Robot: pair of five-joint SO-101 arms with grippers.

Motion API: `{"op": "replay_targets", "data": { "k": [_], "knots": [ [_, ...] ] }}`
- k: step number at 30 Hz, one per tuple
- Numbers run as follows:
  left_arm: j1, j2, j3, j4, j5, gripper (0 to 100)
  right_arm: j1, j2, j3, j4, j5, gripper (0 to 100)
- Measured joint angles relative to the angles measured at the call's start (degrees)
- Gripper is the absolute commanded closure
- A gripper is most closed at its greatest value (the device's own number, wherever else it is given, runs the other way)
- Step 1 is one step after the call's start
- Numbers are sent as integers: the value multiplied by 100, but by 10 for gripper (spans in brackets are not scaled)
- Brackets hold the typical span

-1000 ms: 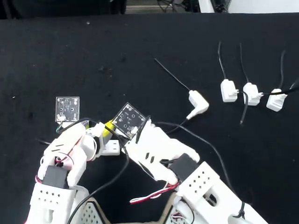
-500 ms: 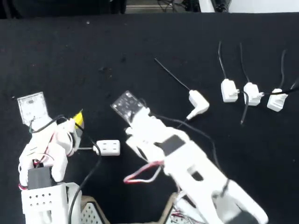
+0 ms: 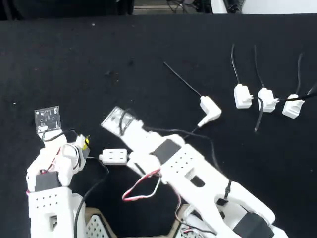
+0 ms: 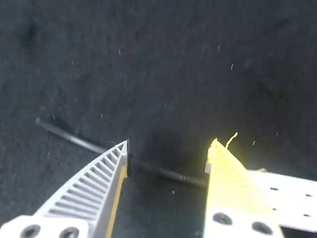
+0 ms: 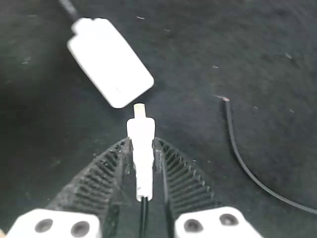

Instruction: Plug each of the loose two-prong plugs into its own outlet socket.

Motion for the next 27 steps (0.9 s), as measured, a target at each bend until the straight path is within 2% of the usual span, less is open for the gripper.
{"op": "replay_targets", "data": {
  "k": [9, 14, 21, 27],
  "knots": [
    [9, 2954, -1020, -668, 88, 745, -193, 0, 97, -264, 0, 988],
    [9, 4105, -1503, -738, 114, 745, -193, 0, 97, -281, -35, 988],
    [255, 4484, -1688, -387, 132, 745, -202, 0, 149, -765, -360, 988],
    [396, 4484, -1697, -229, 132, 745, -220, 0, 88, -466, -404, 988]
  ]
}}
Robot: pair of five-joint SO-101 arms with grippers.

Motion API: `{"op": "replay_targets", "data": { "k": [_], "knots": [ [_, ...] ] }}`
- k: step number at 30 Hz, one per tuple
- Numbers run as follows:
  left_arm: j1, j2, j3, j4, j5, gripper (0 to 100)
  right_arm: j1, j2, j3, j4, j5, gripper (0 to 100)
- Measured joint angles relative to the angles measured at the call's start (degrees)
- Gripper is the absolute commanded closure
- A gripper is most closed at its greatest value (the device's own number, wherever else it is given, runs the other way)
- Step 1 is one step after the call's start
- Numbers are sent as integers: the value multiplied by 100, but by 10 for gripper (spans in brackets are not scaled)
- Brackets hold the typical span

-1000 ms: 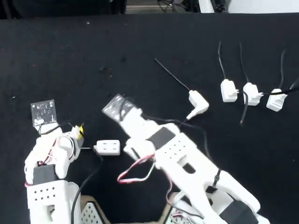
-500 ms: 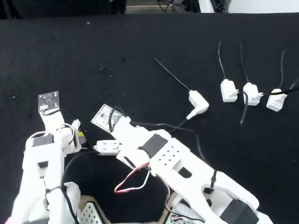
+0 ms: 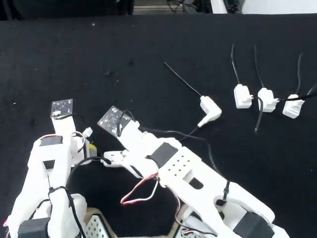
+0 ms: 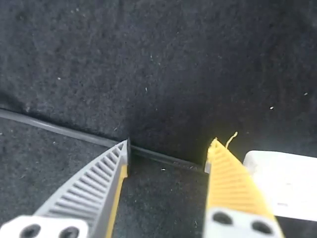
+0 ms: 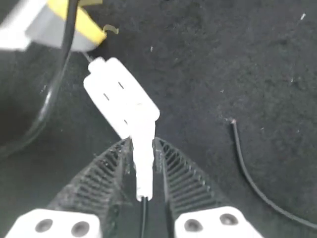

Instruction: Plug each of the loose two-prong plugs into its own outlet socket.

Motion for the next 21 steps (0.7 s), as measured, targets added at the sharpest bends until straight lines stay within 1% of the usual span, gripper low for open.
{"op": "replay_targets", "data": {
  "k": [3, 5, 7, 10, 15, 21],
  "knots": [
    [-88, 0, 0, -35, 9, 745, -167, 0, -88, 352, 0, 988],
    [-229, 9, 0, -105, 9, 745, -246, 0, -88, 404, 0, 988],
    [-334, 9, 0, -123, 176, 745, -360, 0, -18, 404, 0, 988],
    [-396, 18, -44, -123, 308, 745, -404, 0, 211, 185, 0, 988],
    [-316, 26, -53, -105, 211, 745, -396, 0, 440, -281, 0, 988],
    [114, 26, -62, 158, -264, 745, 246, 0, 440, -352, 0, 988]
  ]
}}
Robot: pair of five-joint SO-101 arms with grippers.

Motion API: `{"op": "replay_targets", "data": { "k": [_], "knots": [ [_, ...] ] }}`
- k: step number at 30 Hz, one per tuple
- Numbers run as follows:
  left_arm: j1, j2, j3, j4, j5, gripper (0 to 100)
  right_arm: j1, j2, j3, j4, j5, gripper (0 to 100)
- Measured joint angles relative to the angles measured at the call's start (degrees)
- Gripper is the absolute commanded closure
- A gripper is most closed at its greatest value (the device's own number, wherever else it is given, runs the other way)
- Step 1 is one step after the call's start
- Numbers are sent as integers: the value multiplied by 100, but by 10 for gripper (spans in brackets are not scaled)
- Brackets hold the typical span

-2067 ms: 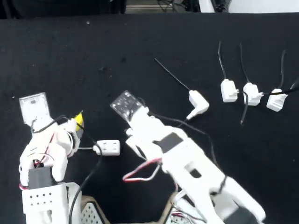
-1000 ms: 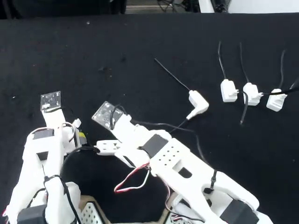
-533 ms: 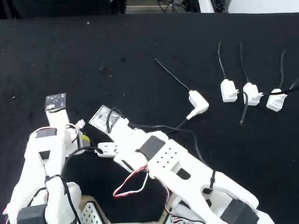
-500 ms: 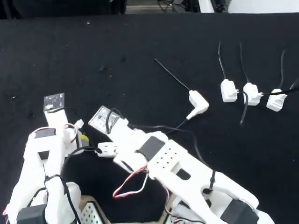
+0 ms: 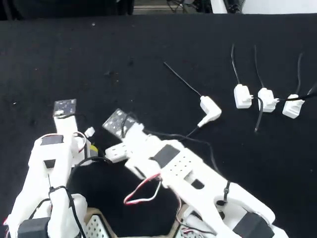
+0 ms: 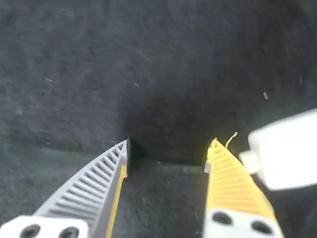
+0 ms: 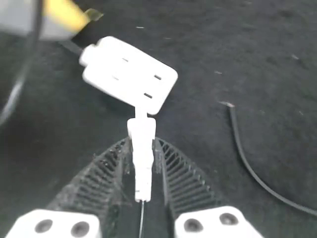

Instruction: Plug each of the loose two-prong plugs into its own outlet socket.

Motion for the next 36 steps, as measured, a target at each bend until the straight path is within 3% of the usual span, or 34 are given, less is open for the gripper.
{"op": "replay_targets", "data": {
  "k": [5, 10, 18, 28, 36],
  "knots": [
    [360, 0, 9, 185, -290, 745, 360, 0, -62, 88, 123, 988],
    [607, 0, 9, 185, -369, 745, 642, 0, -738, 932, 185, 988],
    [26, -519, -105, 220, 176, 745, 255, 0, -1231, 1582, 185, 988],
    [571, -3305, 721, 229, 712, 745, -149, 0, -141, -695, -220, 988],
    [782, -5336, 1582, 387, 730, 745, -677, 0, 325, -1565, -422, 988]
  ]
}}
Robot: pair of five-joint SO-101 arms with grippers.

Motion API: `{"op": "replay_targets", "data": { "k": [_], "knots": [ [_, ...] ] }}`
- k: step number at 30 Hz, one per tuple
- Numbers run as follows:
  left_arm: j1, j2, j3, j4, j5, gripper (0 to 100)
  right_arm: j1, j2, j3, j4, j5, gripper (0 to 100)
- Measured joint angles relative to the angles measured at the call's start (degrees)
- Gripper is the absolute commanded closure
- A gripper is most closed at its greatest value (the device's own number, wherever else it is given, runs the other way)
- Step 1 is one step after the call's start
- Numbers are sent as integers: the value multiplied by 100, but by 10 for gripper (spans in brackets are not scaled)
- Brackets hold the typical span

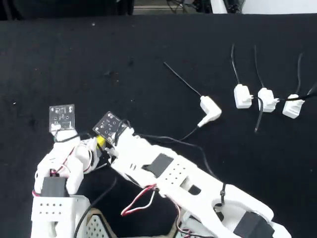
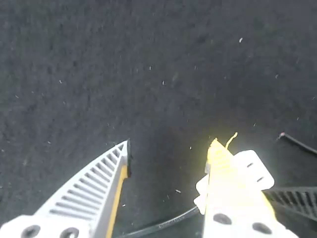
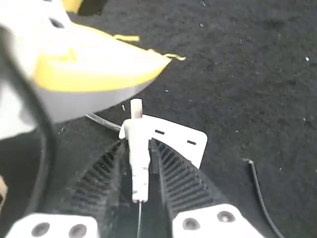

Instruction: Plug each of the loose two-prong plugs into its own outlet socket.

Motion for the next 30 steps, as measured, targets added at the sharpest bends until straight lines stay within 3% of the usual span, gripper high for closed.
{"op": "replay_targets", "data": {
  "k": [30],
  "knots": [
    [-9, -580, 202, 396, -149, 745, -35, -905, 448, -422, 9, 988]
  ]
}}
